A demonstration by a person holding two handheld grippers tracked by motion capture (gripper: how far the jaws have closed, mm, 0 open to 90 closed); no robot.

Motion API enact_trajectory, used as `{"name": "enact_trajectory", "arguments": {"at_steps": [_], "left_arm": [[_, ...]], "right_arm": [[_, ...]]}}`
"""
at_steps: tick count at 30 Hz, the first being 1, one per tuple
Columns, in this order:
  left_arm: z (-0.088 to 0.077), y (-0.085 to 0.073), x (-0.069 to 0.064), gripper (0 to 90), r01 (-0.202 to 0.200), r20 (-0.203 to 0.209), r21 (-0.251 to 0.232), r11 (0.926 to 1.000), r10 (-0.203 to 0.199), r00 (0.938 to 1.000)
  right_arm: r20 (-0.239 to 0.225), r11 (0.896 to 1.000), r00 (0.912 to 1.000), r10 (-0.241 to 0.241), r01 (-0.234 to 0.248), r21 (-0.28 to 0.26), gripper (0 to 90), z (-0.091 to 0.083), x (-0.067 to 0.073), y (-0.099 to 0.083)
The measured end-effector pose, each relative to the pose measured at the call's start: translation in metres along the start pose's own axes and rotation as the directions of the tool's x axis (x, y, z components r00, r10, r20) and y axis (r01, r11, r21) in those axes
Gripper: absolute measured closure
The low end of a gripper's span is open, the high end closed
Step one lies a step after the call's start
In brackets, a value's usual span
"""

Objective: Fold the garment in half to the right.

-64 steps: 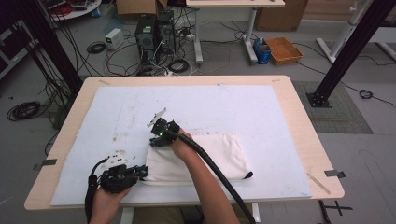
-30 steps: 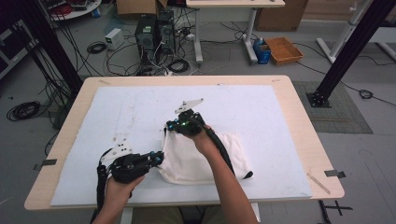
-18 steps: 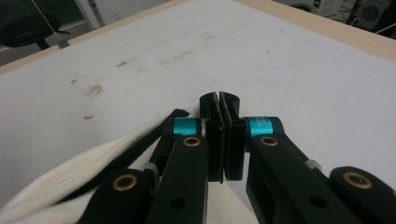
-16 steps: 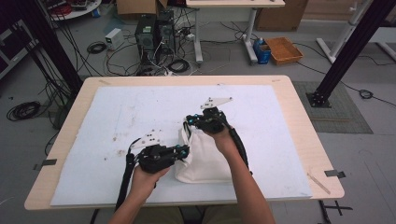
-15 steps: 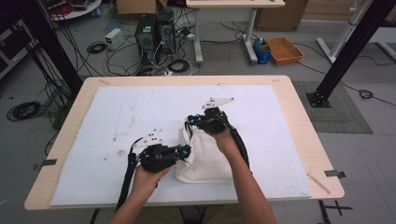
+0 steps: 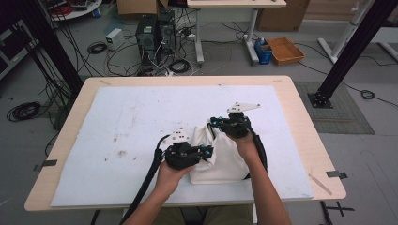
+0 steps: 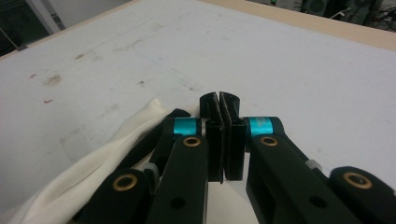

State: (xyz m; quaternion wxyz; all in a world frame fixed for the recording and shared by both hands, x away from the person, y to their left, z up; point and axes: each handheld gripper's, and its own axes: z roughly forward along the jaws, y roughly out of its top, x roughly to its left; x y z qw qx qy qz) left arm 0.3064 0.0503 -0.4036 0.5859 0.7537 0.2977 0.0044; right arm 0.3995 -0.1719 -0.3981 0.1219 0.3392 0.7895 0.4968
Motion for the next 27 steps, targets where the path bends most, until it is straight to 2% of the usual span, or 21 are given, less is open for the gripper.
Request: {"name": "enact_trajectory", "arguments": {"at_steps": [8,15,19,23,25,27], "left_arm": [[0.026,-0.002,-0.005,85.1,-0.009,0.003,0.030,0.9995,0.009,1.0000],[0.041,-0.007,-0.005,84.8,-0.007,-0.007,0.042,0.9991,0.008,0.9999],[0.046,-0.009,-0.005,83.5,-0.011,0.002,0.036,0.9993,0.011,0.9999],[0.043,-0.008,-0.004,65.5,-0.008,0.006,0.006,0.9999,0.008,0.9999],[0.035,-0.007,-0.001,56.7,-0.007,-0.001,-0.023,0.9997,0.007,1.0000],[0.025,-0.007,0.003,51.0,0.002,-0.013,-0.056,0.9984,-0.003,0.9999]], "right_arm": [[0.055,1.000,0.9983,0.020,-0.020,0.000,90.0,-0.022,-0.016,-0.017],[0.083,0.999,0.9955,0.045,-0.047,0.014,90.0,-0.028,-0.025,-0.033],[0.092,0.998,0.9942,0.055,-0.057,0.019,89.9,-0.031,-0.027,-0.039],[0.103,0.998,0.9932,0.055,-0.057,0.017,86.9,-0.032,-0.027,-0.041],[0.124,0.997,0.9896,0.073,-0.074,0.005,71.8,-0.035,-0.028,-0.043],[0.131,0.996,0.9869,0.094,-0.093,-0.015,64.6,-0.040,-0.029,-0.044]]}}
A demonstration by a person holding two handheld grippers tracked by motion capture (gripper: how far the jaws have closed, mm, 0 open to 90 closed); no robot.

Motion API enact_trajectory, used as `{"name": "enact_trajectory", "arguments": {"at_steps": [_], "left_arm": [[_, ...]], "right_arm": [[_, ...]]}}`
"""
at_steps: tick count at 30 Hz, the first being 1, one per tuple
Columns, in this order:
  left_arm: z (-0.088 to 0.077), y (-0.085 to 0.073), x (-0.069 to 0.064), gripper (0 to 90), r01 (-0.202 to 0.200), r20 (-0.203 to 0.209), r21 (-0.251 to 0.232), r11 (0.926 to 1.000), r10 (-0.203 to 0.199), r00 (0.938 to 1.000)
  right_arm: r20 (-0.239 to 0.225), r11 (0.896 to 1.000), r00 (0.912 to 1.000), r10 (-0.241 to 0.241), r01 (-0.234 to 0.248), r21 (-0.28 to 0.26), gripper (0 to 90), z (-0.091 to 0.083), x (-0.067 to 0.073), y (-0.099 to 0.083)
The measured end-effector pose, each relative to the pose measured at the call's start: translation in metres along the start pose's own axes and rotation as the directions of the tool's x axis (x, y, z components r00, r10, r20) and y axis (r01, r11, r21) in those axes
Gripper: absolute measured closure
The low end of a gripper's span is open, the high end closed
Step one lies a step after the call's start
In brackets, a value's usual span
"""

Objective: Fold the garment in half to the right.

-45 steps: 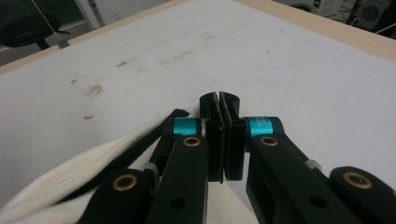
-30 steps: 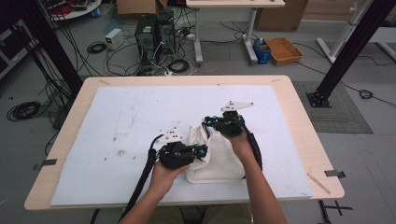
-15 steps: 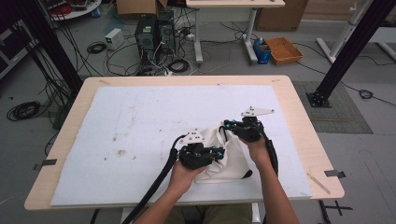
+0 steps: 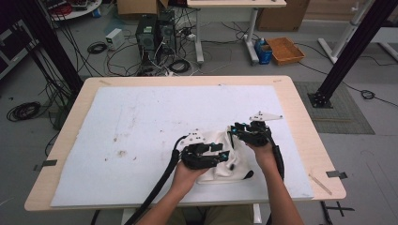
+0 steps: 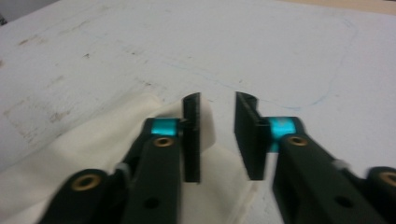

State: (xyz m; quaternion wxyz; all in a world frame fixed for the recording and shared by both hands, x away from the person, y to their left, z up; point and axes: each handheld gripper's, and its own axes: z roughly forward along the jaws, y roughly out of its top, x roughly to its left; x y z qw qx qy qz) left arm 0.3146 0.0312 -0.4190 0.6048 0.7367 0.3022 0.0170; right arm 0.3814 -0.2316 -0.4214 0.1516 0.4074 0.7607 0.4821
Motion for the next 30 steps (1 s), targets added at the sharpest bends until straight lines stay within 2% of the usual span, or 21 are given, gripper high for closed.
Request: {"name": "enact_trajectory", "arguments": {"at_steps": [1,3,6,11,14,16,18,20,22,25,27,29,30], "left_arm": [[-0.006,0.000,0.003,49.1,0.001,-0.013,-0.017,0.9999,-0.002,0.9999],[-0.021,-0.002,0.010,45.4,-0.003,-0.044,-0.041,0.9992,0.001,0.9990],[-0.047,-0.004,0.023,40.1,-0.001,-0.093,-0.080,0.9968,-0.007,0.9956],[-0.090,-0.006,0.042,31.1,0.000,-0.170,-0.150,0.9887,-0.026,0.9852],[-0.112,-0.007,0.052,25.0,-0.021,-0.212,-0.169,0.9853,-0.016,0.9772],[-0.125,-0.009,0.058,25.0,-0.018,-0.233,-0.191,0.9813,-0.027,0.9721],[-0.134,-0.010,0.064,24.8,-0.016,-0.255,-0.211,0.9773,-0.040,0.9661],[-0.142,-0.012,0.068,24.0,-0.025,-0.274,-0.212,0.9769,-0.035,0.9612],[-0.148,-0.015,0.070,23.9,-0.036,-0.288,-0.206,0.9779,-0.026,0.9573],[-0.155,-0.022,0.074,23.9,-0.036,-0.303,-0.202,0.9788,-0.027,0.9527],[-0.160,-0.027,0.076,23.9,-0.036,-0.313,-0.198,0.9796,-0.028,0.9494],[-0.164,-0.030,0.077,23.9,-0.031,-0.324,-0.177,0.9837,-0.029,0.9456],[-0.166,-0.031,0.077,23.9,-0.036,-0.323,-0.177,0.9835,-0.024,0.9460]], "right_arm": [[0.002,1.000,1.0000,0.008,-0.008,-0.008,60.6,-0.003,-0.001,-0.001],[0.005,1.000,1.0000,0.008,-0.008,-0.023,58.8,-0.012,-0.001,-0.003],[0.035,0.999,0.9989,-0.031,0.032,-0.011,57.2,-0.027,0.005,-0.007],[0.011,0.996,0.9971,-0.075,0.074,0.043,55.4,-0.052,0.026,-0.024],[0.005,0.993,0.9953,-0.096,0.096,0.072,55.8,-0.060,0.038,-0.037],[0.006,0.993,0.9961,-0.088,0.087,0.084,55.8,-0.062,0.041,-0.045],[-0.015,0.993,0.9975,-0.069,0.070,0.090,55.8,-0.062,0.041,-0.051],[-0.053,0.993,0.9965,-0.065,0.070,0.099,55.7,-0.061,0.041,-0.053],[-0.071,0.990,0.9950,-0.070,0.078,0.113,55.1,-0.058,0.043,-0.054],[-0.051,0.982,0.9941,-0.096,0.103,0.157,55.2,-0.051,0.046,-0.058],[-0.045,0.978,0.9940,-0.100,0.106,0.179,61.5,-0.047,0.047,-0.059],[-0.047,0.977,0.9950,-0.089,0.096,0.192,72.4,-0.047,0.048,-0.059],[-0.046,0.975,0.9951,-0.087,0.095,0.202,77.7,-0.047,0.049,-0.059]]}}
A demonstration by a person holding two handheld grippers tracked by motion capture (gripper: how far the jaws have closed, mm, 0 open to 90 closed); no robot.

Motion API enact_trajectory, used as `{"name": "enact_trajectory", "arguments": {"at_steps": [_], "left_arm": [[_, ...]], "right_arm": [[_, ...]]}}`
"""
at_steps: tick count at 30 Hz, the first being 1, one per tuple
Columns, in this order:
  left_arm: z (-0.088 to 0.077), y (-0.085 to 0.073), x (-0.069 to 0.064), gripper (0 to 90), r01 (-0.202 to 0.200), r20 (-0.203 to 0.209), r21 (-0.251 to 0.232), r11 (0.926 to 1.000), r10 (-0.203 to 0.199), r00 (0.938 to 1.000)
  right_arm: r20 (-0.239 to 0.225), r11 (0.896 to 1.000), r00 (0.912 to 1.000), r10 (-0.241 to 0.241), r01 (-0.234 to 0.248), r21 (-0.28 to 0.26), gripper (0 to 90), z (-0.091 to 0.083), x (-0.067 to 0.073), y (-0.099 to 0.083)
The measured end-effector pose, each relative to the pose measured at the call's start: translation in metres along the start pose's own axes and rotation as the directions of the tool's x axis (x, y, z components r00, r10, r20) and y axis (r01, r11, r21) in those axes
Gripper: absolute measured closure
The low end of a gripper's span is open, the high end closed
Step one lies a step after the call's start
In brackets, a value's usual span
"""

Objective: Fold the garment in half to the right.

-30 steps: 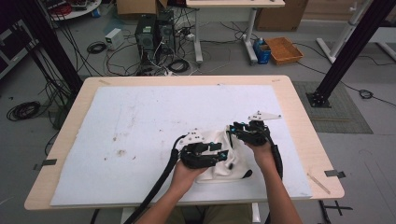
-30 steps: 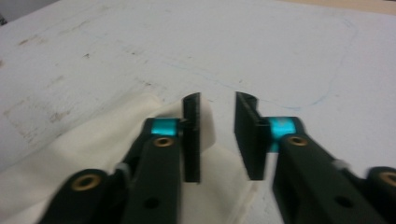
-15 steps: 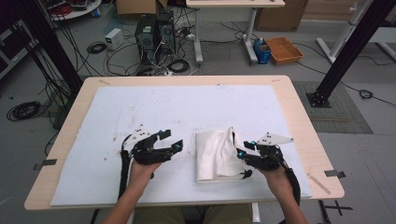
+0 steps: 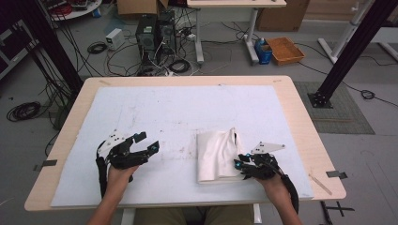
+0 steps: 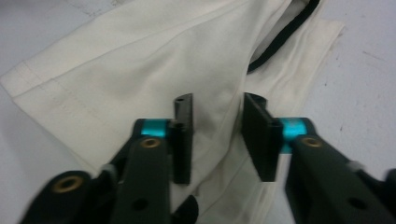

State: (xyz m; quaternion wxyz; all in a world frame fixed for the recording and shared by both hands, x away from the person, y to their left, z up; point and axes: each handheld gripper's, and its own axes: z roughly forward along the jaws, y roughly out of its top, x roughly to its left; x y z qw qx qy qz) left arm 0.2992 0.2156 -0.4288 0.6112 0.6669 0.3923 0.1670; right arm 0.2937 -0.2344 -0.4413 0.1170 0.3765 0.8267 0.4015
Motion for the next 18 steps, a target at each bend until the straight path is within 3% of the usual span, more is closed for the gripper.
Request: {"name": "enact_trajectory", "arguments": {"at_steps": [4,8,11,15,17,18], "left_arm": [[-0.004,-0.002,0.002,23.9,0.013,-0.007,-0.005,0.9999,-0.013,0.9999],[-0.006,-0.003,0.004,23.9,0.013,-0.010,0.003,0.9999,-0.012,0.9999],[-0.007,-0.003,0.005,23.9,0.022,-0.017,0.001,0.9998,-0.022,0.9996],[-0.008,-0.003,0.006,23.9,0.024,-0.025,-0.003,0.9997,-0.024,0.9994],[-0.008,-0.003,0.006,23.9,0.027,-0.022,-0.006,0.9996,-0.027,0.9994],[-0.008,-0.003,0.006,24.0,0.026,-0.022,-0.005,0.9997,-0.026,0.9994]], "right_arm": [[0.003,0.999,0.9999,-0.013,0.013,0.039,87.9,0.001,0.000,0.000],[0.008,0.999,0.9996,-0.028,0.028,0.044,88.7,-0.006,-0.001,0.002],[0.038,0.998,0.9984,-0.041,0.038,0.055,89.1,-0.018,-0.003,0.003],[0.068,0.991,0.9963,-0.052,0.043,0.126,89.2,-0.025,-0.004,0.002],[0.060,0.986,0.9973,-0.043,0.033,0.161,86.1,-0.024,-0.004,0.002],[0.061,0.990,0.9975,-0.035,0.026,0.136,75.9,-0.025,-0.004,0.003]]}}
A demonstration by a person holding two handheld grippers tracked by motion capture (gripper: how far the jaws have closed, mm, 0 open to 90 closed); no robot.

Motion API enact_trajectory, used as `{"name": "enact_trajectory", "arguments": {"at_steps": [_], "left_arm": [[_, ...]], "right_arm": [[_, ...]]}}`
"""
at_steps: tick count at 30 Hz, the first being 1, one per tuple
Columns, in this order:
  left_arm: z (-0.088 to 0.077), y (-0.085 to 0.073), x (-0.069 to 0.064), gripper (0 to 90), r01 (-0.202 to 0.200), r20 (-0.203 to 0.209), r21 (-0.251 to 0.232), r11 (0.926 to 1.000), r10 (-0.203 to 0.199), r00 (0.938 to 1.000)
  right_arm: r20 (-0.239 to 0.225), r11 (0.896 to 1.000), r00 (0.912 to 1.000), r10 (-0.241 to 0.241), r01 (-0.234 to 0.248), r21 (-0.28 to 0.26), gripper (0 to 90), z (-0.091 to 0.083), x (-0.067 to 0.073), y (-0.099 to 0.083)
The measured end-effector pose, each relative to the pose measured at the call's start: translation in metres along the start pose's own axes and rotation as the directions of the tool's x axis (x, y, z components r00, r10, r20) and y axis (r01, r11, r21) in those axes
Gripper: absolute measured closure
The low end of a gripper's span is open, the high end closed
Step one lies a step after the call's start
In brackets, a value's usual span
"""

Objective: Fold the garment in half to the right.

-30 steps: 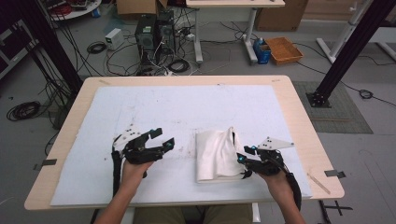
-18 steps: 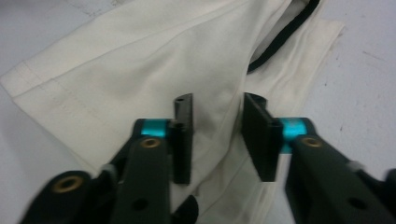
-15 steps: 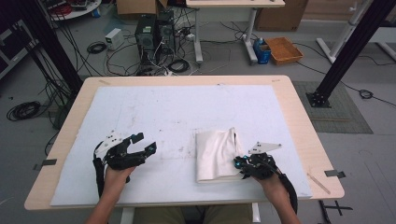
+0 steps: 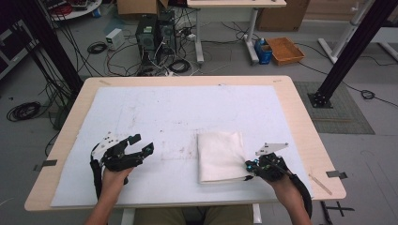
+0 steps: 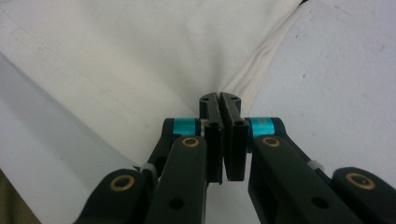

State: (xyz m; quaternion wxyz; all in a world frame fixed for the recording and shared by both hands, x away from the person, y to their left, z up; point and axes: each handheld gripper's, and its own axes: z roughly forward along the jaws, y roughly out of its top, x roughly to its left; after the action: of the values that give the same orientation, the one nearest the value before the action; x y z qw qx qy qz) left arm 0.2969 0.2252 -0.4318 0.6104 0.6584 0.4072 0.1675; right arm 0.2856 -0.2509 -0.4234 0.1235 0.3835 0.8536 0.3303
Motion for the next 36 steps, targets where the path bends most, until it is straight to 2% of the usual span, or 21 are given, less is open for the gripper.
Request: {"name": "enact_trajectory", "arguments": {"at_steps": [3,4,6,7,9,10,12,14,15,16,18,19,20,21,24,26,28,30,32,34,36], "left_arm": [[0.001,0.000,0.000,23.9,0.007,0.001,-0.001,1.0000,-0.007,1.0000],[0.001,0.000,0.000,23.9,0.008,0.001,0.000,1.0000,-0.008,1.0000],[0.001,0.000,0.000,23.9,0.006,0.001,-0.001,1.0000,-0.006,1.0000],[0.000,0.000,0.001,23.9,0.007,0.001,-0.001,1.0000,-0.007,1.0000],[0.001,0.000,0.001,23.9,0.011,0.003,-0.003,0.9999,-0.011,0.9999],[0.001,0.000,0.001,23.9,0.011,0.002,-0.001,0.9999,-0.011,0.9999],[0.002,0.000,0.001,23.9,0.010,0.008,0.002,0.9999,-0.010,0.9999],[0.003,0.000,0.001,23.9,0.007,0.011,0.005,1.0000,-0.007,0.9999],[0.003,-0.001,0.002,23.9,0.008,0.013,0.008,0.9999,-0.008,0.9999],[0.003,-0.001,0.002,23.9,0.012,0.013,0.008,0.9999,-0.012,0.9998],[0.004,-0.001,0.002,24.0,0.009,0.012,0.013,0.9999,-0.010,0.9999],[0.004,-0.001,0.002,23.9,0.010,0.012,0.013,0.9999,-0.010,0.9999],[0.003,-0.001,0.001,23.9,0.012,0.013,0.012,0.9999,-0.012,0.9998],[0.002,0.000,0.002,23.9,0.008,0.014,0.011,0.9999,-0.008,0.9999],[0.002,0.000,0.002,24.0,0.012,0.010,0.008,0.9999,-0.013,0.9999],[0.003,0.000,0.002,23.9,0.010,0.011,0.013,0.9999,-0.010,0.9999],[0.002,0.000,0.001,23.9,0.013,0.009,0.007,0.9999,-0.013,0.9999],[0.001,0.000,0.002,24.0,0.015,0.009,0.003,0.9999,-0.015,0.9998],[0.001,0.001,0.002,23.9,0.017,0.007,0.002,0.9999,-0.017,0.9998],[0.000,0.001,0.003,23.9,0.018,0.006,-0.002,0.9998,-0.018,0.9998],[-0.001,0.002,0.004,23.9,0.023,0.004,-0.004,0.9997,-0.023,0.9997]], "right_arm": [[0.003,0.992,0.9995,0.030,-0.030,-0.124,56.5,-0.003,-0.003,0.006],[0.020,0.984,0.9988,0.044,-0.040,-0.171,53.2,-0.002,-0.004,0.009],[0.038,0.972,0.9960,0.081,-0.071,-0.226,54.2,0.003,-0.008,0.016],[0.064,0.970,0.9947,0.080,-0.063,-0.236,56.3,0.009,-0.011,0.020],[0.100,0.973,0.9918,0.080,-0.056,-0.226,57.6,0.023,-0.017,0.031],[0.116,0.971,0.9890,0.092,-0.063,-0.229,56.2,0.031,-0.021,0.037],[0.136,0.965,0.9797,0.147,-0.112,-0.236,53.5,0.045,-0.030,0.048],[0.127,0.959,0.9703,0.206,-0.174,-0.226,52.8,0.055,-0.039,0.056],[0.094,0.953,0.9686,0.230,-0.204,-0.225,54.3,0.059,-0.043,0.058],[0.072,0.950,0.9668,0.245,-0.224,-0.219,60.4,0.063,-0.046,0.059],[0.030,0.958,0.9734,0.227,-0.218,-0.188,84.4,0.067,-0.049,0.059],[0.035,0.966,0.9784,0.204,-0.195,-0.171,86.7,0.068,-0.049,0.059],[0.038,0.969,0.9801,0.195,-0.186,-0.163,87.3,0.068,-0.050,0.059],[0.048,0.968,0.9796,0.195,-0.185,-0.167,87.5,0.067,-0.050,0.058],[0.124,0.967,0.9778,0.169,-0.140,-0.214,87.4,0.059,-0.048,0.058],[0.148,0.967,0.9783,0.145,-0.108,-0.232,85.4,0.057,-0.048,0.059],[0.179,0.966,0.9745,0.136,-0.090,-0.244,66.5,0.056,-0.046,0.059],[0.141,0.953,0.9756,0.168,-0.124,-0.277,57.8,0.048,-0.046,0.058],[0.066,0.941,0.9830,0.172,-0.144,-0.306,54.6,0.038,-0.041,0.053],[-0.005,0.953,0.9930,0.118,-0.115,-0.280,58.1,0.031,-0.030,0.044],[-0.020,0.978,0.9994,0.030,-0.033,-0.208,72.2,0.032,-0.017,0.031]]}}
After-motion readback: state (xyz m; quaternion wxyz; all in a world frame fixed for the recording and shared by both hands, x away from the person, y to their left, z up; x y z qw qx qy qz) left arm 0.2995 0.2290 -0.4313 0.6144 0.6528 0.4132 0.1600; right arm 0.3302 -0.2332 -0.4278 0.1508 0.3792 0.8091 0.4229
